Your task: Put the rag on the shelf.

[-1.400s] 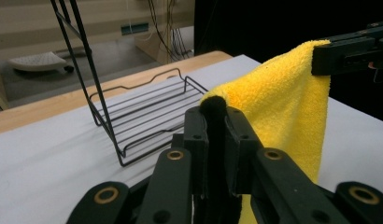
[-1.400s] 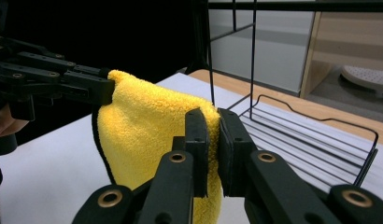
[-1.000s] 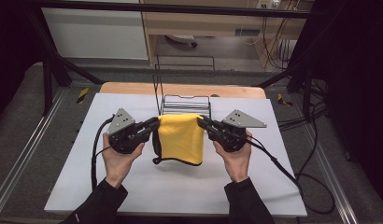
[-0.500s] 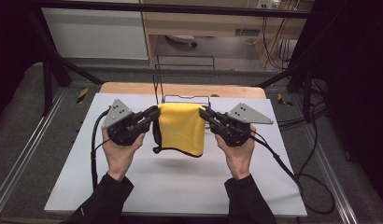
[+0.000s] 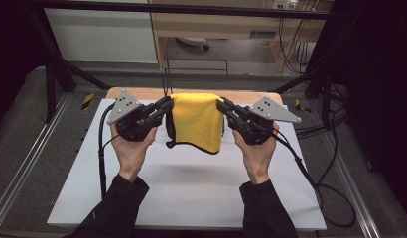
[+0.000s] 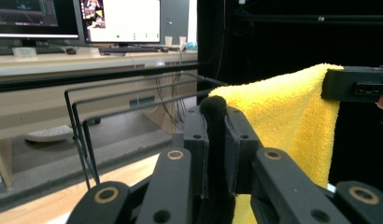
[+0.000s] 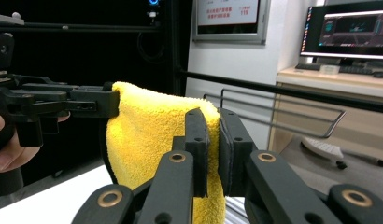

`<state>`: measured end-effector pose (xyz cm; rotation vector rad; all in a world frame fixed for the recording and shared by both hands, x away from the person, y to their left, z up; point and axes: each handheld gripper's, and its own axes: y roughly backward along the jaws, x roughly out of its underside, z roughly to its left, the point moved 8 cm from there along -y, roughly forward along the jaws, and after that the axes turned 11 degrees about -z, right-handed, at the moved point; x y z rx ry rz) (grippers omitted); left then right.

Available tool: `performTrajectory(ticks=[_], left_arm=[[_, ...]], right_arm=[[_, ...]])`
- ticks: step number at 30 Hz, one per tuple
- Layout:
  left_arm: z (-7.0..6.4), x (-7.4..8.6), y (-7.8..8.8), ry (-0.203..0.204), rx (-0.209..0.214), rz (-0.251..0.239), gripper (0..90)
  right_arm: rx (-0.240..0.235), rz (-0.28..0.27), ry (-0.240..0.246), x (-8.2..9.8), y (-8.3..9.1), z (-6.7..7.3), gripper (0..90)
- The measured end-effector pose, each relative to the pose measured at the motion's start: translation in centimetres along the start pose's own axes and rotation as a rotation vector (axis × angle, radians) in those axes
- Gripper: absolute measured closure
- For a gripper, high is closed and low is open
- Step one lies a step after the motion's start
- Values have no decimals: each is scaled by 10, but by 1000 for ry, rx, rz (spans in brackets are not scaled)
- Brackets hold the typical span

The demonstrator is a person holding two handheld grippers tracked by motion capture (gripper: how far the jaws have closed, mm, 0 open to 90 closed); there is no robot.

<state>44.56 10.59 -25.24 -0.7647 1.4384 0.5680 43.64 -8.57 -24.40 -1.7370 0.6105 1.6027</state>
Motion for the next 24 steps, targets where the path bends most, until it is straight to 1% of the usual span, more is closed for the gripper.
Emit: performTrajectory(ticks=[5,8,18,24], left_arm=[[1,-10,-6,-2,7,-16,807],[2,-17,-10,3,6,-28,807],[2,-36,-20,10,1,-76,807],[4,-47,-25,3,-9,-90,807]], right_arm=[[11,-22,11,-11,-4,-4,841],[17,-32,15,-17,-6,-7,840],[34,-77,41,-42,-14,-12,841],[44,-94,64,-53,-19,-14,841]])
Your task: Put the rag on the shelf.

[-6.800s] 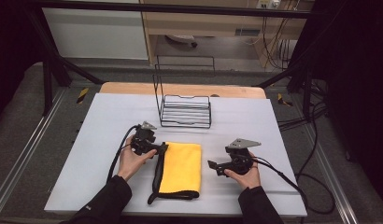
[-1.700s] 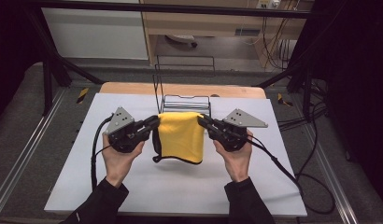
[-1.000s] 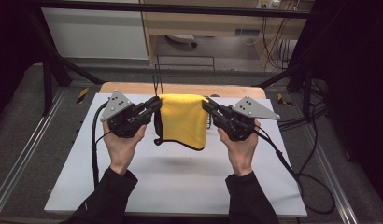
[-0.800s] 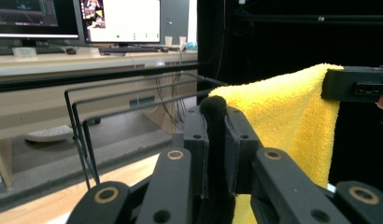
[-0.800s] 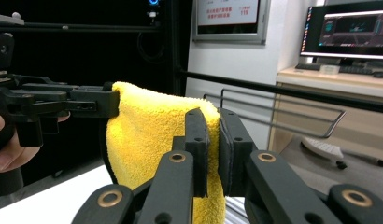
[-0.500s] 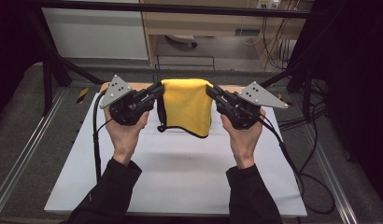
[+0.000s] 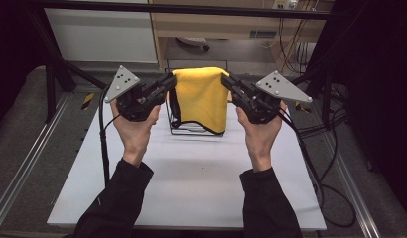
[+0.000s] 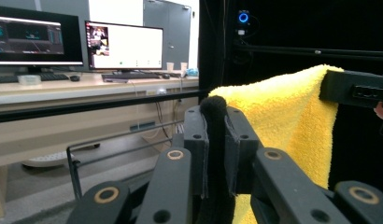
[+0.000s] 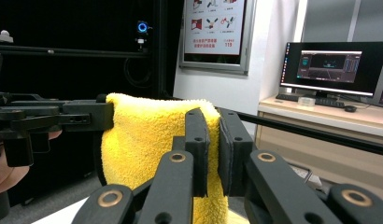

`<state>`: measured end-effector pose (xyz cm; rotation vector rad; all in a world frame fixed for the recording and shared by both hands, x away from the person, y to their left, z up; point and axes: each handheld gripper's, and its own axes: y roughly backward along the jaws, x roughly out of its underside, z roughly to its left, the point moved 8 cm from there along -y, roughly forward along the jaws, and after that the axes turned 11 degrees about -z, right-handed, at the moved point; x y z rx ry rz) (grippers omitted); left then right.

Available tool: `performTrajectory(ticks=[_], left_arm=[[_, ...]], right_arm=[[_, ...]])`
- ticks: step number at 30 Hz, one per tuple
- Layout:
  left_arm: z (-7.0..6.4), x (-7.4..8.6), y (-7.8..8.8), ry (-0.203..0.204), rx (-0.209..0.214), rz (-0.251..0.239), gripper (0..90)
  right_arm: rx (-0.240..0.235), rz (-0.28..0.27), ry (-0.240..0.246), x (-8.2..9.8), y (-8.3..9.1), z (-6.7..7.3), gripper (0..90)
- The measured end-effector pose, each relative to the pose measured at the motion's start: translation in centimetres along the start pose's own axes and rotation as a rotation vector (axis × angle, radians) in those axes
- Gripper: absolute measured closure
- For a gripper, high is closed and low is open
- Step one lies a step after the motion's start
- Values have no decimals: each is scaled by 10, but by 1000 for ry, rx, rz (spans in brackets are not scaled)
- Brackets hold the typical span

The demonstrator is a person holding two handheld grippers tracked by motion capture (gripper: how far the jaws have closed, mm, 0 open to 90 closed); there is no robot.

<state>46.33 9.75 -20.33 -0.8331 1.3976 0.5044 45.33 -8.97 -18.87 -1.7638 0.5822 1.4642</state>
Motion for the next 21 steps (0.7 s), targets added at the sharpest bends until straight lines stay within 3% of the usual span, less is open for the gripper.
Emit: performTrajectory(ticks=[21], left_arm=[[11,-44,-19,-27,-22,-71,807]], right_arm=[[20,-57,50,-38,-28,-10,841]])
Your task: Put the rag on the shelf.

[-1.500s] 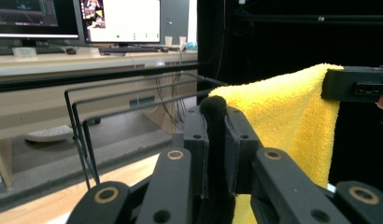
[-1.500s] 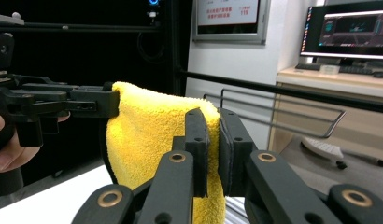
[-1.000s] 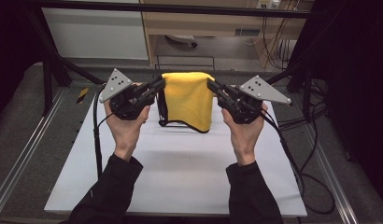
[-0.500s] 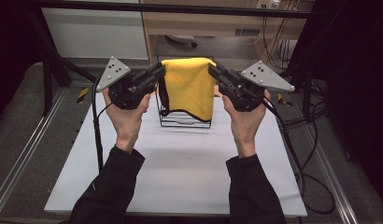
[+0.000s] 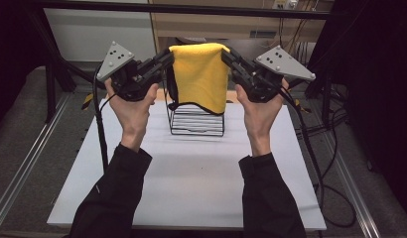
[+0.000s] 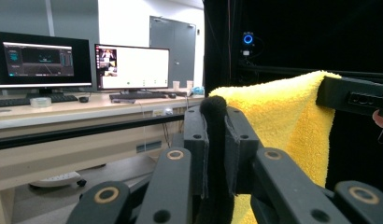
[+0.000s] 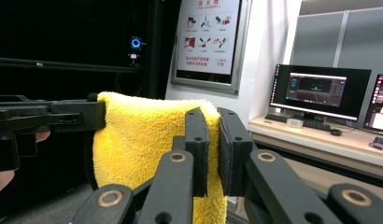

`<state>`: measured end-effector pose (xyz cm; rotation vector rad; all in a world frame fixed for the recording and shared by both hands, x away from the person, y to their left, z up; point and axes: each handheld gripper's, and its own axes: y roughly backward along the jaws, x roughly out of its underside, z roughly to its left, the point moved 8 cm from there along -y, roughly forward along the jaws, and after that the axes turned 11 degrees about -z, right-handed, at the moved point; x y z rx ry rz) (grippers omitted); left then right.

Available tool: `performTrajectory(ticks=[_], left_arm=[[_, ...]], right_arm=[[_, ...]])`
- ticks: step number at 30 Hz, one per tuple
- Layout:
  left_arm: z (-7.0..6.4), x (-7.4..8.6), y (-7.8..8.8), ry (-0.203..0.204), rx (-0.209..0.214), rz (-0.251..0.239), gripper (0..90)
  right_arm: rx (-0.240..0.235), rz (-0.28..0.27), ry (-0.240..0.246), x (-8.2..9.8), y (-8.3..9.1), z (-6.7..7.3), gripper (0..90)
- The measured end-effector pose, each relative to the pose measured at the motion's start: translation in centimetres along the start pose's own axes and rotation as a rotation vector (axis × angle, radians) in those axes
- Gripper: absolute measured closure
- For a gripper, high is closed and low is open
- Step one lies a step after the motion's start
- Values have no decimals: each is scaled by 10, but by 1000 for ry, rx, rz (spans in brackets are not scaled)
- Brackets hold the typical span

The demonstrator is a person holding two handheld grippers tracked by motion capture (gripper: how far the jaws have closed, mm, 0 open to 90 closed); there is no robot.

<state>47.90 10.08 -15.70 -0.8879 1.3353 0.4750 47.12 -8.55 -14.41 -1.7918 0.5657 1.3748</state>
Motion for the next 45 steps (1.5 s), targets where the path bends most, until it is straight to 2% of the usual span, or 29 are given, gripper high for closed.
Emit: performTrajectory(ticks=[5,8,18,24,32,36,41,45], left_arm=[[2,-9,-7,0,7,-6,807],[5,-13,-11,-4,4,-9,807],[11,-30,-29,-37,-18,-12,807],[15,-36,-40,-40,-24,-15,807],[26,-41,-54,-45,-36,-9,807],[33,-41,-64,-42,-42,4,807],[40,-43,-79,-74,-51,16,807],[45,-38,-87,-57,-44,27,807]], right_arm=[[8,-19,15,-7,-8,-4,841],[12,-39,-5,-10,-13,-7,841],[21,-41,26,-24,-28,-17,841],[26,-52,27,-30,-36,-24,841],[36,-48,19,-28,-52,-34,841],[40,-43,31,-26,-61,-40,841],[52,-38,30,-23,-71,-49,841],[64,-37,23,-20,-76,-56,841]])
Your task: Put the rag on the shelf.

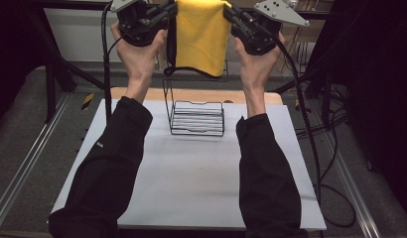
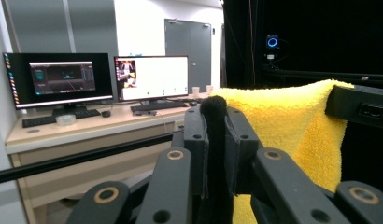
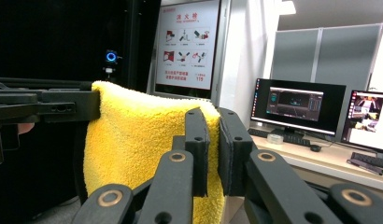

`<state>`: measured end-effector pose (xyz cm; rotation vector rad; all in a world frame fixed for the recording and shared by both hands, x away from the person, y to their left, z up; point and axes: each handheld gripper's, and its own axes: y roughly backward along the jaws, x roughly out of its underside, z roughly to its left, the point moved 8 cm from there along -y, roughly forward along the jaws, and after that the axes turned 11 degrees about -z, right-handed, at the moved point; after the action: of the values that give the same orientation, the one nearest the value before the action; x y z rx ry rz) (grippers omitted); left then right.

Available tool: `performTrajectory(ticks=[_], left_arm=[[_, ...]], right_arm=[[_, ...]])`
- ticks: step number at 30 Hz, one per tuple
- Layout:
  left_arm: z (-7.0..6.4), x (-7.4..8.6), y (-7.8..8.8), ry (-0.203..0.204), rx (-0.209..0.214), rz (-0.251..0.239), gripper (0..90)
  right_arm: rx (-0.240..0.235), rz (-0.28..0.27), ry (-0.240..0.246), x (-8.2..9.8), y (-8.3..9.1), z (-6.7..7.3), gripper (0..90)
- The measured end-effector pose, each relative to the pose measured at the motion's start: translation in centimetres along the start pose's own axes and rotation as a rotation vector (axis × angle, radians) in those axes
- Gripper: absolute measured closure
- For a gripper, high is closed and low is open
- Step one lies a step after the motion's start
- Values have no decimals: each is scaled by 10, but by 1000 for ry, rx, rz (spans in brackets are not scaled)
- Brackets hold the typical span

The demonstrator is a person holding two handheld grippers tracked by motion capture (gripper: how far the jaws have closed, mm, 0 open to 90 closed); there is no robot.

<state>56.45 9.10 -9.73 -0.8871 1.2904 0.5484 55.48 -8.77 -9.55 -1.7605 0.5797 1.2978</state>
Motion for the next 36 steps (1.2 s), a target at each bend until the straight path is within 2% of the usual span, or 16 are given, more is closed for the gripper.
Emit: performTrajectory(ticks=[6,8,12,17,22,25,36], left_arm=[[8,13,-6,-2,-6,16,805],[11,18,-6,-5,-9,7,804],[14,26,-9,16,-1,9,804],[17,36,-11,-3,-8,35,804],[20,48,-8,-7,-2,55,803],[23,57,-6,5,-4,65,803],[23,92,6,13,16,120,803]], right_arm=[[6,14,-3,11,-7,-5,841],[9,27,9,17,-10,-6,841],[8,41,22,24,-13,-9,841],[5,55,40,35,-17,-14,841],[-2,65,16,48,-18,-15,840],[-15,74,24,55,-18,-13,840],[-36,160,18,90,-6,-9,839]])
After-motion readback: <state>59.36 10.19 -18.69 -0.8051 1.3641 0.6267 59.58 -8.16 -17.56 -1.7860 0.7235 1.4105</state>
